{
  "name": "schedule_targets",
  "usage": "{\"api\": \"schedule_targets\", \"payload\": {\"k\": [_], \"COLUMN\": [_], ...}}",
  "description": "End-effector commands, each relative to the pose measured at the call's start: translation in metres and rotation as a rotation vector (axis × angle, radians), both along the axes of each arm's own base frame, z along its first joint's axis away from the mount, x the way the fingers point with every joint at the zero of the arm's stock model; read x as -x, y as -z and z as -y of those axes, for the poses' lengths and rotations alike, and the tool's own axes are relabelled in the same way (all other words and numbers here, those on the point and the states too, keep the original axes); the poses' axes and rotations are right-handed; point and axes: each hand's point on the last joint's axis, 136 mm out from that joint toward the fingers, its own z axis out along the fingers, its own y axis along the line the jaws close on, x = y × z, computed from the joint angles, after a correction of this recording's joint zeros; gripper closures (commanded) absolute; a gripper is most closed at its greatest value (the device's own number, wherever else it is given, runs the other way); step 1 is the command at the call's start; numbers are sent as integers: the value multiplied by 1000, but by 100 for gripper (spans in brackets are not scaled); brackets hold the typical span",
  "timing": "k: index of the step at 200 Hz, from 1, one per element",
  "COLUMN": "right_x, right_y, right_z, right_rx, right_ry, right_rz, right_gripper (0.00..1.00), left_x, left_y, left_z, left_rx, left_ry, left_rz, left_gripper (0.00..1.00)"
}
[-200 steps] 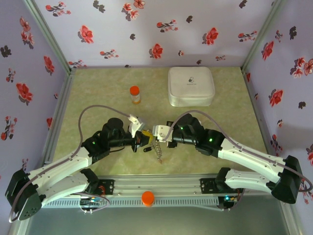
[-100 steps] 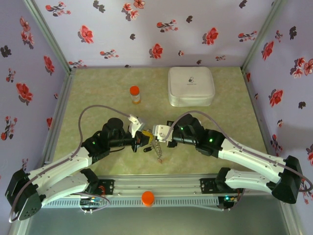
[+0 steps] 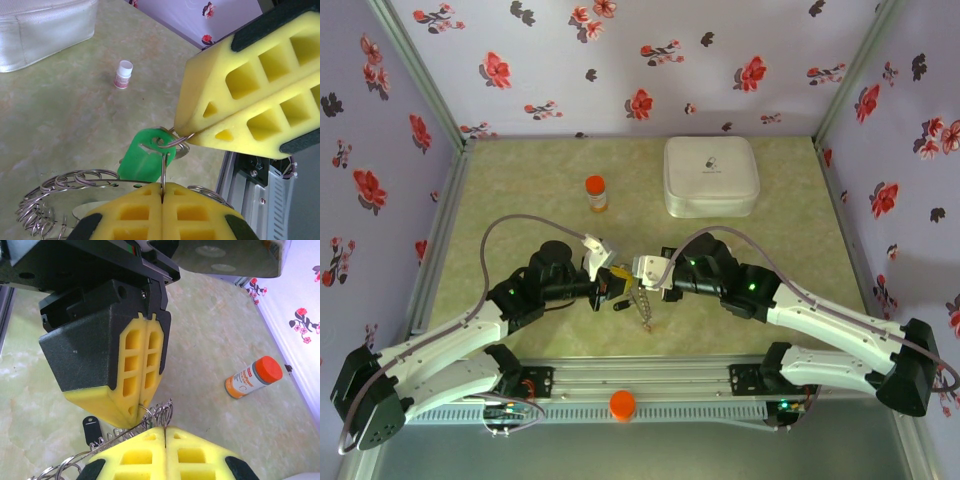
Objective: Put the keys on the keyring
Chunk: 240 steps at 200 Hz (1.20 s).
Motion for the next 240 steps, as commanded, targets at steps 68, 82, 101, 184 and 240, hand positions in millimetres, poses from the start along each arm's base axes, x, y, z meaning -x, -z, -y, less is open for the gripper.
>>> {"api": "schedule_targets", "payload": {"k": [68, 82, 101, 184, 240], "right_x": [10, 11, 12, -4, 0], "right_y": [-1, 0, 2, -9, -5], "right_z": [2, 2, 0, 0, -2], "right_rx": [4, 6, 12, -29, -21], "right_ry": [-32, -37, -43, 28, 13], "right_rz": [-16, -24, -33, 37, 22], "right_gripper": [100, 100, 100, 100, 100], "left_x": [-11, -12, -11, -7, -7], "left_y": [-32, -33, -32, -31, -32], "left_z": [5, 5, 4, 6, 5], "left_rx": [58, 61, 59, 64, 65], "left_ry": [-28, -29, -28, -9, -7], "left_rz": [100, 99, 97, 88, 95], "left_gripper": [100, 100, 100, 100, 100]}}
